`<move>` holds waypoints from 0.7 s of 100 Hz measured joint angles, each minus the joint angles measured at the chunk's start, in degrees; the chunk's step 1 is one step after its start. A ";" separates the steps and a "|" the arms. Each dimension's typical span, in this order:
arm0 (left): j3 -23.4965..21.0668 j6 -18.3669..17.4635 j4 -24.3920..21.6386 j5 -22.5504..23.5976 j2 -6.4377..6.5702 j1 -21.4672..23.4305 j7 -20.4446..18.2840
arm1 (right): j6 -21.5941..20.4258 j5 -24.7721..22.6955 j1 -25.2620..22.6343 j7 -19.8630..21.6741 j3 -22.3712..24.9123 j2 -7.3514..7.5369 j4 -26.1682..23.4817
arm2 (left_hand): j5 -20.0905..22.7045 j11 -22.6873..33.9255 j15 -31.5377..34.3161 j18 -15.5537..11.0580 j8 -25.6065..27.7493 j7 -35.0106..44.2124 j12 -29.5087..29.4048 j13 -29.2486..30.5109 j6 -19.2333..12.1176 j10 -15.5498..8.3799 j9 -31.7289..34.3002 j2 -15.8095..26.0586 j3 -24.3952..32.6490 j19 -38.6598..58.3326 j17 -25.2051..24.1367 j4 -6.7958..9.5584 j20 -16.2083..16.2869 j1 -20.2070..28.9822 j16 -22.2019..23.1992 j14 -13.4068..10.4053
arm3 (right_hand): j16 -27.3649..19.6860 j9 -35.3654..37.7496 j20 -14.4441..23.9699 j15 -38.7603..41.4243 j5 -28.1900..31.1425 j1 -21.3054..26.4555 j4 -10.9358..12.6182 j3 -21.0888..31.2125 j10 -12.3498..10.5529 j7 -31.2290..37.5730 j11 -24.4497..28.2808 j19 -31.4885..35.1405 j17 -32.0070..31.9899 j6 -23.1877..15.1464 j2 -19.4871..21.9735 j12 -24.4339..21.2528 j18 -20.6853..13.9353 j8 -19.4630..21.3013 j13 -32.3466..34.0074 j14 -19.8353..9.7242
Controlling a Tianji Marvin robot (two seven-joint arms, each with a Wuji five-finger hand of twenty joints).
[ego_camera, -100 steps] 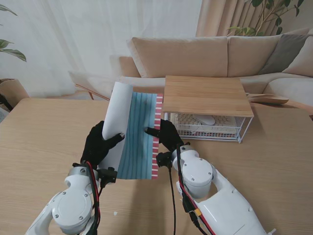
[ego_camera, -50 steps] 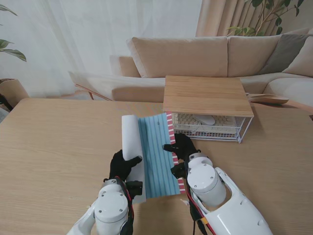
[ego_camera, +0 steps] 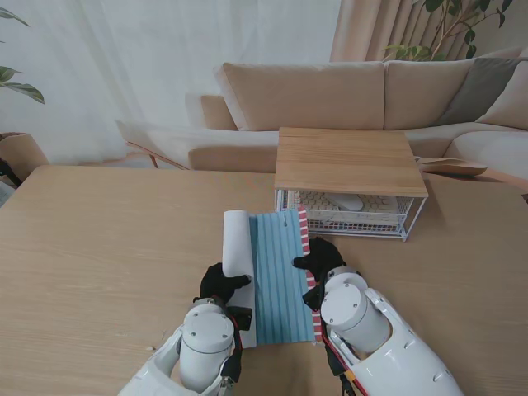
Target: Unroll the mouse pad and set up the keyboard and mouse from the tabletop organizer
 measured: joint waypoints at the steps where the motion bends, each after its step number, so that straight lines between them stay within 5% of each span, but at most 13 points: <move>1: 0.00 0.07 0.07 0.00 -0.04 -0.04 0.00 | 0.05 -0.08 0.08 -0.07 -0.07 -0.01 0.17 | 0.00 0.00 0.00 0.00 -0.10 0.00 -0.03 0.00 0.00 0.00 0.00 0.00 0.00 0.00 0.00 0.00 0.00 0.00 0.00 0.00 | 0.00 0.00 0.01 0.00 0.01 0.00 -0.45 0.00 0.09 0.00 0.00 0.00 0.00 0.00 0.00 0.00 0.11 0.00 0.00 0.10; 26: -0.14 2.43 0.99 0.52 -0.78 -0.23 -0.23 | 0.96 -1.80 0.52 -0.28 -0.79 -0.03 1.65 | 0.63 0.71 -0.09 -1.53 -0.85 0.01 -0.71 -0.06 -0.04 0.00 0.02 -0.52 0.00 1.72 0.09 0.00 0.03 -0.12 -0.15 -0.10 | 0.09 0.01 0.42 0.00 0.07 0.00 -0.93 0.00 0.43 0.02 0.03 0.00 0.14 0.04 -0.01 0.02 0.23 0.04 0.53 0.18; 43: -0.80 6.99 0.68 5.79 -0.76 -0.28 -3.32 | 1.77 -2.03 0.90 -0.21 -1.48 -0.03 2.46 | 0.37 0.60 -0.34 -3.65 -1.43 -0.09 -0.96 -4.18 -0.26 -0.11 -3.75 -0.53 -0.03 2.60 -2.36 -0.01 0.03 -0.19 -0.72 -0.46 | 0.10 0.01 0.46 0.00 0.08 -0.01 -0.93 -0.02 0.44 0.02 0.05 0.00 0.15 0.10 -0.02 0.03 0.23 0.10 0.54 0.19; 59: -0.81 8.23 0.56 12.18 0.51 -0.38 -8.29 | 3.28 -3.14 0.97 -0.40 -1.58 -0.14 2.55 | -5.91 2.87 -6.27 -4.14 -1.50 -8.08 -19.54 -14.64 -0.77 -0.84 -21.97 -0.53 6.49 1.95 -7.41 -0.01 -1.87 -7.68 -2.86 -0.50 | 0.10 0.01 0.52 0.00 0.08 -0.02 -0.93 -0.02 0.44 0.04 0.08 0.00 0.15 0.55 -0.02 0.04 0.23 0.16 0.54 0.20; 70: 0.70 7.06 1.34 19.95 2.78 -0.81 -10.67 | 4.04 -3.15 0.98 -0.70 -1.46 -0.22 2.59 | -10.07 0.01 -11.44 -5.39 -3.72 -16.14 -26.45 -21.01 -0.79 -1.53 -30.38 -0.51 8.04 -3.18 -10.26 -0.01 -3.62 -10.35 -5.97 -3.30 | 0.10 0.01 0.54 0.01 0.08 -0.02 -0.93 -0.02 0.44 0.08 0.09 0.00 0.15 0.70 -0.02 0.04 0.23 0.71 0.54 0.20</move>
